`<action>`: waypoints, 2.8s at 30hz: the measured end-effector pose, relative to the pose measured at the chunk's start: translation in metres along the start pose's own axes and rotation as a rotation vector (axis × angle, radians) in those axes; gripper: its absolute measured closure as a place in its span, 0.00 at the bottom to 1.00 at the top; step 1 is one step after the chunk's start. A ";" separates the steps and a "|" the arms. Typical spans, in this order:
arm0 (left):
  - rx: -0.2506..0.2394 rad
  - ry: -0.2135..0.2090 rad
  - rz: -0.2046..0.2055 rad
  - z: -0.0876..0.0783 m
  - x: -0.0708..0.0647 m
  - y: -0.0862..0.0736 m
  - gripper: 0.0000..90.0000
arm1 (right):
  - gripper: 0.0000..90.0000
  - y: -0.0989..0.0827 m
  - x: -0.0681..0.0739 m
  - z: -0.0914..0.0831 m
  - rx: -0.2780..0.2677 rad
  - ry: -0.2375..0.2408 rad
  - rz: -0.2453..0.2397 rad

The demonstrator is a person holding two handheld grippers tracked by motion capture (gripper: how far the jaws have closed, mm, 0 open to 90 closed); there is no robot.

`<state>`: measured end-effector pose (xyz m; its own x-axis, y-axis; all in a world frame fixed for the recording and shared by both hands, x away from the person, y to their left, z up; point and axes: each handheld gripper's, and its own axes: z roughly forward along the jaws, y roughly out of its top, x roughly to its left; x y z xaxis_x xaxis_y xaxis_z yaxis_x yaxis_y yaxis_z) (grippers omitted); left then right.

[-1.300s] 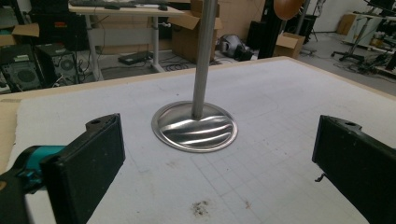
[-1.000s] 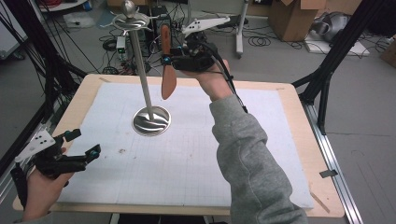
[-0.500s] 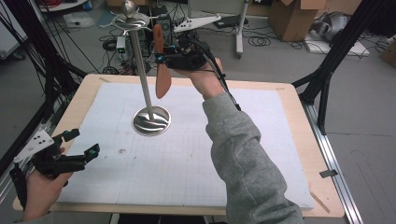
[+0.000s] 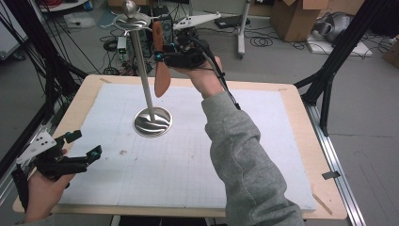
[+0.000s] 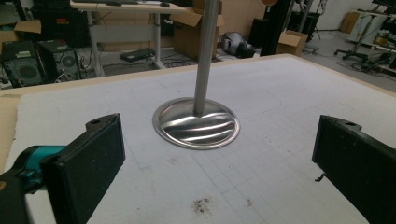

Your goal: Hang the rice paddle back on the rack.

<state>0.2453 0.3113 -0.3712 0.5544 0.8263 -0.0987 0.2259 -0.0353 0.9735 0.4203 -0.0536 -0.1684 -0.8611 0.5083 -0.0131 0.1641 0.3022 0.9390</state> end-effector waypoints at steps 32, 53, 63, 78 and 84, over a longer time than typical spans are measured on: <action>0.003 0.001 -0.004 0.000 0.000 -0.001 0.03 | 0.72 0.000 0.001 0.014 0.024 -0.006 0.006; 0.006 0.009 -0.006 -0.002 0.001 0.000 0.03 | 0.65 -0.006 0.001 0.011 -0.013 -0.015 0.017; -0.025 0.020 -0.021 -0.004 0.005 0.004 0.03 | 0.39 -0.008 0.005 -0.007 -0.018 0.002 0.008; -0.047 -0.028 -0.051 0.009 0.005 0.009 0.03 | 0.19 -0.038 -0.003 -0.030 0.036 0.011 0.005; -0.040 -0.035 -0.048 0.017 0.004 0.010 0.03 | 0.16 -0.051 -0.007 -0.035 0.039 0.011 0.027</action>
<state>0.2640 0.3048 -0.3654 0.5716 0.8063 -0.1521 0.2215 0.0268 0.9748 0.4005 -0.1009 -0.2039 -0.8614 0.5076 0.0161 0.2058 0.3200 0.9248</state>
